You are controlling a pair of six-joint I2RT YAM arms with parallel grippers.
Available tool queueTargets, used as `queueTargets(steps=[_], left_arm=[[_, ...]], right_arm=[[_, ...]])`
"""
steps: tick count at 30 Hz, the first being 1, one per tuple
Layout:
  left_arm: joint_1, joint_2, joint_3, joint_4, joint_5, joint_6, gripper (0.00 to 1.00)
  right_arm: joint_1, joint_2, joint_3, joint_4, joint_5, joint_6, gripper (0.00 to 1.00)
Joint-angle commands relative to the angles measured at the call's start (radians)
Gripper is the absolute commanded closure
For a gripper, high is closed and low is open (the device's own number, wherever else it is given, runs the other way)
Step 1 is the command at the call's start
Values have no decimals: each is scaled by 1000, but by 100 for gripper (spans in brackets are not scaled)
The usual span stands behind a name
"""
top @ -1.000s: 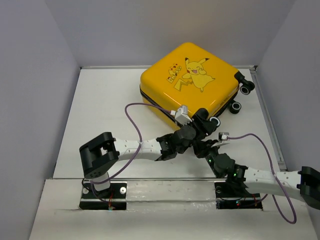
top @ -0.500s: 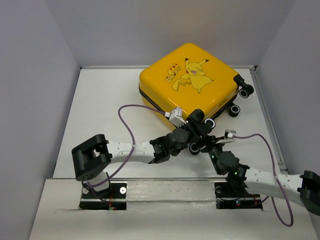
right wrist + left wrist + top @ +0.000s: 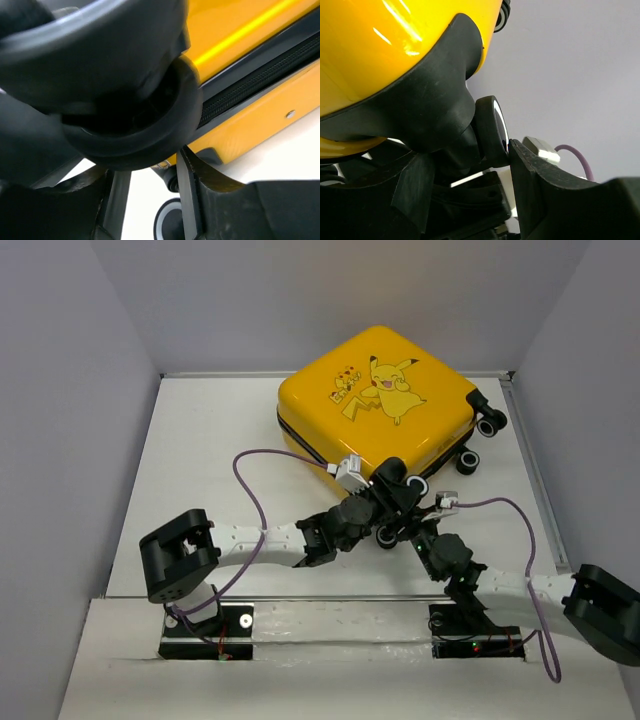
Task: Pack the luggage
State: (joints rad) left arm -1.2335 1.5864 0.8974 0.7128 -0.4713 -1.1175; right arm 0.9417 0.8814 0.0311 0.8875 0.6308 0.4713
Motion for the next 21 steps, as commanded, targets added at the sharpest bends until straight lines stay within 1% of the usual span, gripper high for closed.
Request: queueTargets(steps=[1, 3, 6, 8, 11, 15, 16, 18, 19, 20, 21], left_arm=[[-4, -126, 25, 203, -41, 93, 94], [-6, -128, 23, 203, -43, 96, 94], [-6, -128, 25, 203, -33, 97, 94], [-11, -131, 23, 205, -35, 97, 94], [-15, -137, 20, 203, -36, 101, 94], [-21, -125, 34, 205, -21, 101, 94], [-24, -121, 37, 205, -18, 101, 94], [-32, -114, 46, 205, -13, 105, 94], [-34, -112, 47, 205, -12, 105, 94], [-35, -111, 51, 205, -10, 107, 94], [-37, -109, 52, 205, -12, 108, 94]], right_arm=[[-6, 134, -122, 299, -80, 13, 55], [-6, 190, -129, 326, -85, 32, 54], [-6, 257, -116, 344, -60, 15, 52], [-6, 277, -109, 373, -34, 1, 51], [-6, 306, -82, 369, -19, -3, 52], [-6, 387, -59, 456, -32, -31, 59], [-6, 405, -57, 505, -34, -36, 62], [-6, 451, -50, 536, -28, -37, 68], [-6, 465, -49, 569, -26, -36, 73], [-6, 479, -53, 597, -19, -33, 74], [-6, 510, -60, 626, -16, -30, 79]])
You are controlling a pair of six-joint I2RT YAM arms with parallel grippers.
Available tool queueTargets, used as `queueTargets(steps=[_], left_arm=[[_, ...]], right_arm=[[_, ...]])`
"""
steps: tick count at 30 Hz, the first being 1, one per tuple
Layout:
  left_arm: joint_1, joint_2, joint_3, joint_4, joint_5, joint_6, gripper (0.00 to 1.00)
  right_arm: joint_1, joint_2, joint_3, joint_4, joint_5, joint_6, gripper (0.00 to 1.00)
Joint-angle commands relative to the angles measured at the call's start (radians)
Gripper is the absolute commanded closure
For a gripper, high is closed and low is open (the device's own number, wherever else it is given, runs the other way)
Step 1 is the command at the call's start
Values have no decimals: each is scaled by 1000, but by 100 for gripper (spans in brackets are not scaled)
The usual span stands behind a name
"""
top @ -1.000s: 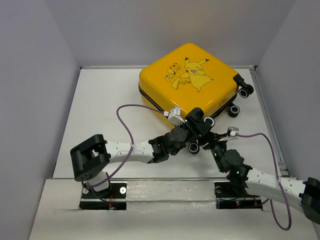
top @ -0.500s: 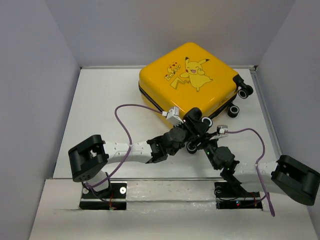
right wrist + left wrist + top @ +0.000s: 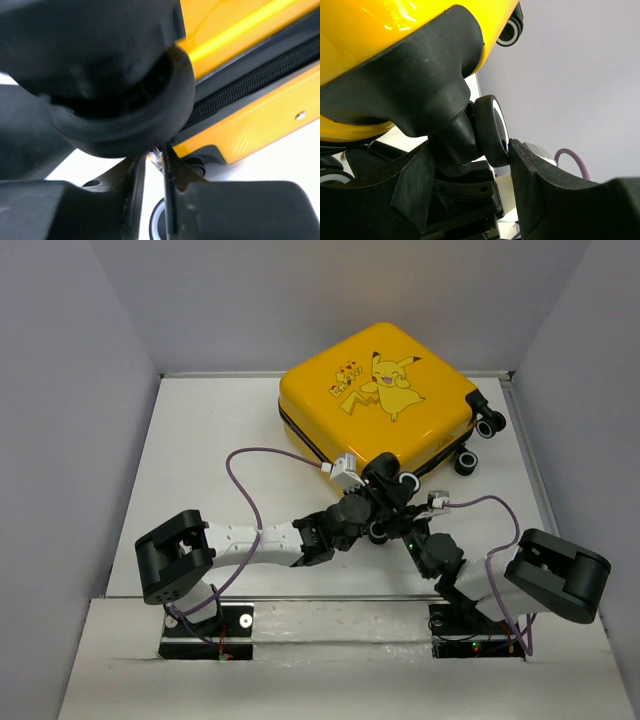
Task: Pack the luggage
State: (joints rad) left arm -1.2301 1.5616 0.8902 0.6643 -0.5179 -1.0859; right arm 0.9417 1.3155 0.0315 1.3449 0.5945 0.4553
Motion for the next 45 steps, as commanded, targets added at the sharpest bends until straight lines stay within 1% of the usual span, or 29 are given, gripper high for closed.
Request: queueTargets(steps=[1, 3, 7, 13, 16, 17, 19, 20, 22, 23, 25, 28, 30, 34, 36, 38, 39, 40, 41, 42, 43, 44, 45], left_arm=[[-42, -84, 61, 250, 35, 77, 94], [-42, -84, 64, 248, 36, 80, 94], [-42, -83, 67, 238, 32, 86, 94], [-40, -87, 75, 233, 38, 89, 94], [-42, -87, 78, 233, 42, 90, 94], [-40, -87, 78, 233, 44, 89, 94], [-40, -84, 82, 233, 48, 87, 94], [-40, -81, 87, 233, 55, 87, 94], [-39, -77, 93, 233, 67, 78, 94], [-37, -69, 96, 233, 76, 72, 94], [-29, -64, 96, 248, 110, 44, 94], [-28, -67, 93, 262, 136, 27, 94], [-28, -74, 90, 267, 144, 17, 94], [-28, -78, 79, 287, 160, -5, 94], [-29, -80, 70, 290, 167, -8, 94], [-29, -100, 53, 290, 167, -3, 94], [-29, -107, 29, 288, 164, 1, 94], [-28, -130, 15, 281, 160, 6, 94], [-26, -139, -12, 278, 160, 17, 94], [-26, -150, -26, 276, 159, 23, 94], [-26, -178, -66, 276, 150, 26, 94], [-26, -193, -89, 276, 130, 24, 94], [-25, -207, -111, 276, 118, 24, 94]], right_arm=[[-6, 89, -64, 227, 28, -15, 82], [-6, 120, -61, 261, 30, -18, 87], [-6, 146, -39, 296, -1, -15, 93], [-6, 185, -36, 370, -35, -10, 93], [46, 189, -36, 370, -7, -32, 93], [57, 189, -3, 370, 5, -41, 93], [84, 191, 7, 370, 14, -56, 93], [126, 192, 24, 370, 27, -84, 93], [169, 198, 47, 370, 28, -102, 93], [218, 203, 60, 370, 22, -115, 93], [262, 212, 105, 372, -1, -156, 93], [324, 215, 137, 372, -70, -153, 93], [345, 228, 151, 372, -122, -126, 93], [365, 289, 214, 372, -171, -93, 93], [365, 333, 228, 372, -162, -78, 93], [379, 330, 211, 372, -109, -61, 92], [379, 308, 170, 370, -37, -47, 88], [379, 292, 142, 364, -12, -34, 69], [379, 245, 75, 350, 31, 17, 57], [379, 211, 42, 286, 39, 51, 40], [379, 168, 13, 231, 48, 84, 36], [379, 116, -10, 144, 59, 165, 32], [379, -26, -19, 37, 59, 204, 28]])
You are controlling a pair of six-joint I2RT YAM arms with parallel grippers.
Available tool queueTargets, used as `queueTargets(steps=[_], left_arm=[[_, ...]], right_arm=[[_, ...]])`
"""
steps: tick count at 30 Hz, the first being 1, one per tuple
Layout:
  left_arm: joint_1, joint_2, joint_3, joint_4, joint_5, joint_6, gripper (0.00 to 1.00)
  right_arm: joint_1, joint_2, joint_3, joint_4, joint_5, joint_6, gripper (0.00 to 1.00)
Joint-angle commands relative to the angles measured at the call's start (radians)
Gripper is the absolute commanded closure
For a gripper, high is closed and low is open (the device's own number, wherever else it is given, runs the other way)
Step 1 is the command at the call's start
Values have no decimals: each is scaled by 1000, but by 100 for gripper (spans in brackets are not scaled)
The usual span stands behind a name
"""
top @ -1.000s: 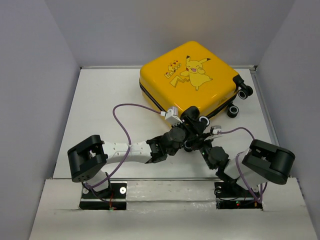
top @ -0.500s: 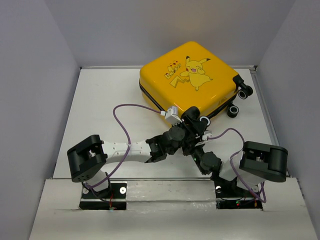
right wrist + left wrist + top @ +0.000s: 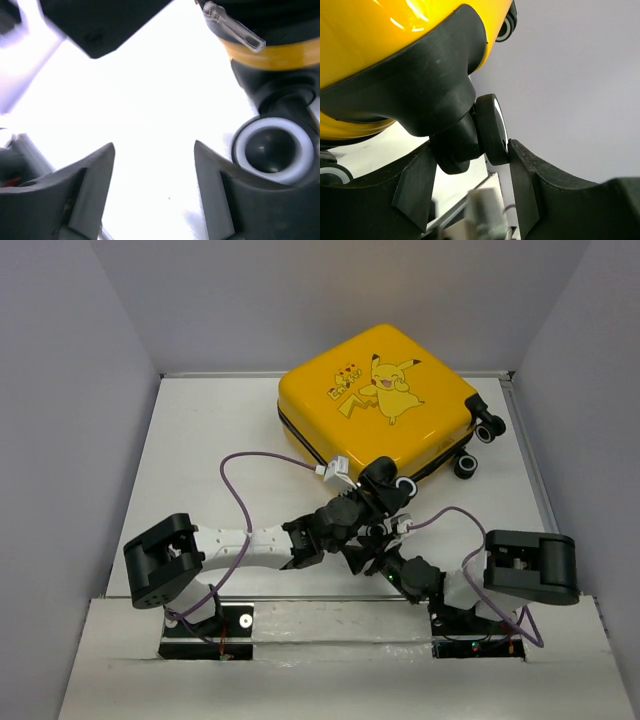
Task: Pack the luggage
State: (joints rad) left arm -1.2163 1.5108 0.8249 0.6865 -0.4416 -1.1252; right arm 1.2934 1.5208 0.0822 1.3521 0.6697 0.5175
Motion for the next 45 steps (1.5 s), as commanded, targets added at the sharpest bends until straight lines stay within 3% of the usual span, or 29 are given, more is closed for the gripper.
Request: queueTargets(steps=[1, 3, 5, 10, 14, 21, 24, 31, 39, 45], left_arm=[[-37, -185, -68, 252, 31, 64, 94], [-34, -211, -133, 252, 6, 55, 89], [-19, -241, -171, 252, -5, 32, 82], [27, -276, -245, 254, 10, 15, 60], [46, -276, -251, 252, 47, 18, 52], [57, -261, -244, 252, 83, 11, 50], [60, -259, -242, 252, 92, 11, 49], [72, -264, -242, 252, 121, 11, 40], [83, -278, -263, 252, 155, 8, 29], [89, -300, -309, 254, 161, 8, 30]], right_arm=[[27, -316, -44, -321, -10, 171, 28], [27, -463, 58, -757, 34, 275, 25], [27, -607, 135, -1048, 63, 291, 20], [27, -870, 155, -1249, 146, 276, 10], [27, -904, 212, -1260, 176, 181, 7], [-54, -854, 359, -1257, 160, 6, 5], [-115, -835, 386, -1220, 86, -52, 5], [-215, -771, 386, -995, -33, -157, 9], [-224, -676, 323, -716, -22, -212, 13], [-224, -668, 318, -601, -1, -241, 59]])
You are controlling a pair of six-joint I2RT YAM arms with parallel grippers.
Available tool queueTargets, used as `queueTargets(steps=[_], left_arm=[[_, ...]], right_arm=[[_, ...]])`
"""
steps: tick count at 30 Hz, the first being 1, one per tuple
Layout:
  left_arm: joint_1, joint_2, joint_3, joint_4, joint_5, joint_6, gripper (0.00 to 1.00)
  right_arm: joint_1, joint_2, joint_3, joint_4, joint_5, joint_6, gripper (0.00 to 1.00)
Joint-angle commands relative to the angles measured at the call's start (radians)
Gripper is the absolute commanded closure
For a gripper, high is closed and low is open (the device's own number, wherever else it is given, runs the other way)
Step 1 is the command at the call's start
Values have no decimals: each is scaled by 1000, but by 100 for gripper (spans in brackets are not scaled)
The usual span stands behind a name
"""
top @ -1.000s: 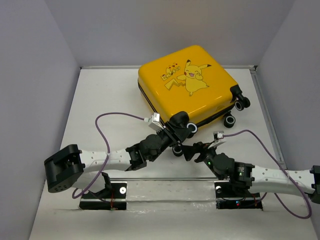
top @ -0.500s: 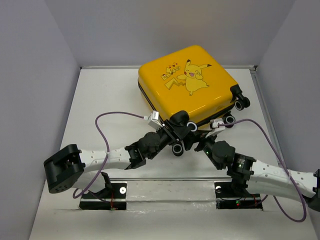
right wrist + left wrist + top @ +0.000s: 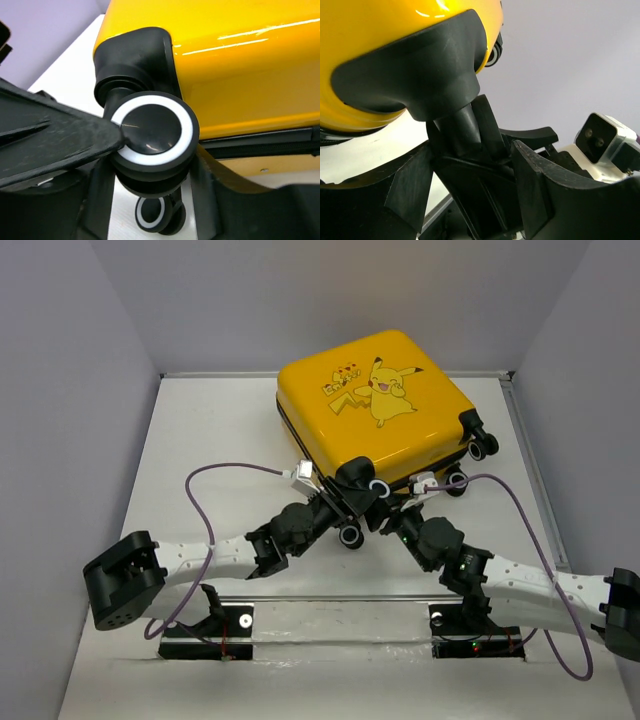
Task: Pack the luggage
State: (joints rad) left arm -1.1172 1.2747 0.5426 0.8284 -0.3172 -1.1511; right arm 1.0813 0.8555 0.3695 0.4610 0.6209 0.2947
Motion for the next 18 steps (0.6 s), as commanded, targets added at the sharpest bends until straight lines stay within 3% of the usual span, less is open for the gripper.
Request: queueTargets(steps=[1, 5, 13, 18], left_arm=[[-7, -78, -36, 107, 35, 39, 30], [-3, -153, -56, -27, -9, 89, 33], [-3, -475, -197, -380, -233, 232, 40], [-3, -466, -267, -344, -247, 376, 54]], right_arm=[[-12, 2, 26, 294, 46, -17, 70], [-12, -7, -15, 297, 53, 26, 85], [-12, -53, -44, 239, 30, 38, 90], [-12, -55, -32, 219, 14, 27, 90]])
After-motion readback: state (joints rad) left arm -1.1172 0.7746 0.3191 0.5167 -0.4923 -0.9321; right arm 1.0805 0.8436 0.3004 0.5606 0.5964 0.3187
